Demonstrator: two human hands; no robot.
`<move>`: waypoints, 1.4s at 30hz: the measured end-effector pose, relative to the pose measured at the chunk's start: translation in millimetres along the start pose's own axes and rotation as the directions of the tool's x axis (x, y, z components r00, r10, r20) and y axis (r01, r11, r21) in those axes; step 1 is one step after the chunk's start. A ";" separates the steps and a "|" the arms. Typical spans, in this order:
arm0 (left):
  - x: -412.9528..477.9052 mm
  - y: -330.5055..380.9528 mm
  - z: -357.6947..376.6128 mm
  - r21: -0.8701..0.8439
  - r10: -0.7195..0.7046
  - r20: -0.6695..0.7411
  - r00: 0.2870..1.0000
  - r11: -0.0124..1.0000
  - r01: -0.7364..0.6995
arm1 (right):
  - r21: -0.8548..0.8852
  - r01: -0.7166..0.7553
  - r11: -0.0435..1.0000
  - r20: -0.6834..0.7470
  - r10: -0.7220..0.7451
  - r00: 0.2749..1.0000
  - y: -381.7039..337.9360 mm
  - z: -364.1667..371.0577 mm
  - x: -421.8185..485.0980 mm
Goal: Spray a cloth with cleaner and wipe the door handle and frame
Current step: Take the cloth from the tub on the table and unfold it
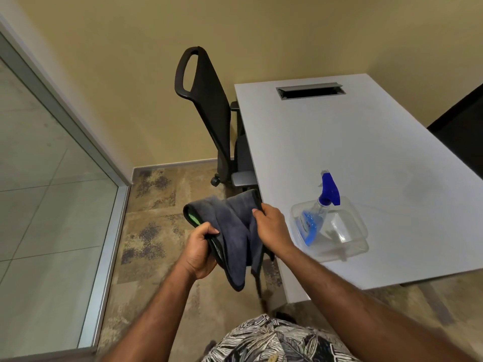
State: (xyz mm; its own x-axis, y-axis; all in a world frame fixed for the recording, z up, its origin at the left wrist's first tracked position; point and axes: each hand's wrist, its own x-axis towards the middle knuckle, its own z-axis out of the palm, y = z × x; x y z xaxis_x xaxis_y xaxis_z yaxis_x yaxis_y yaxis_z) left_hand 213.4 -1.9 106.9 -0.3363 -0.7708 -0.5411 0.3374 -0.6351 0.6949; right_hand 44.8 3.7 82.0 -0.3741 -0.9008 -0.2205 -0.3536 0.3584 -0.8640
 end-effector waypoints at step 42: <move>33.7 24.6 -55.5 0.109 -0.019 0.085 0.996 0.994 0.010 | 0.687 -0.406 0.603 0.436 0.105 0.894 -53.5 -25.6 17.0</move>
State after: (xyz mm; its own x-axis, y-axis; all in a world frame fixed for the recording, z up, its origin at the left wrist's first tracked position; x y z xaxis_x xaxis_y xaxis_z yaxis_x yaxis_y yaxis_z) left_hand 259.1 -46.4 79.5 -0.4163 -0.7513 -0.5121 0.2366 -0.6333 0.7368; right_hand 35.4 -24.5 136.1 0.0026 -0.8746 -0.4848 0.5276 0.4130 -0.7423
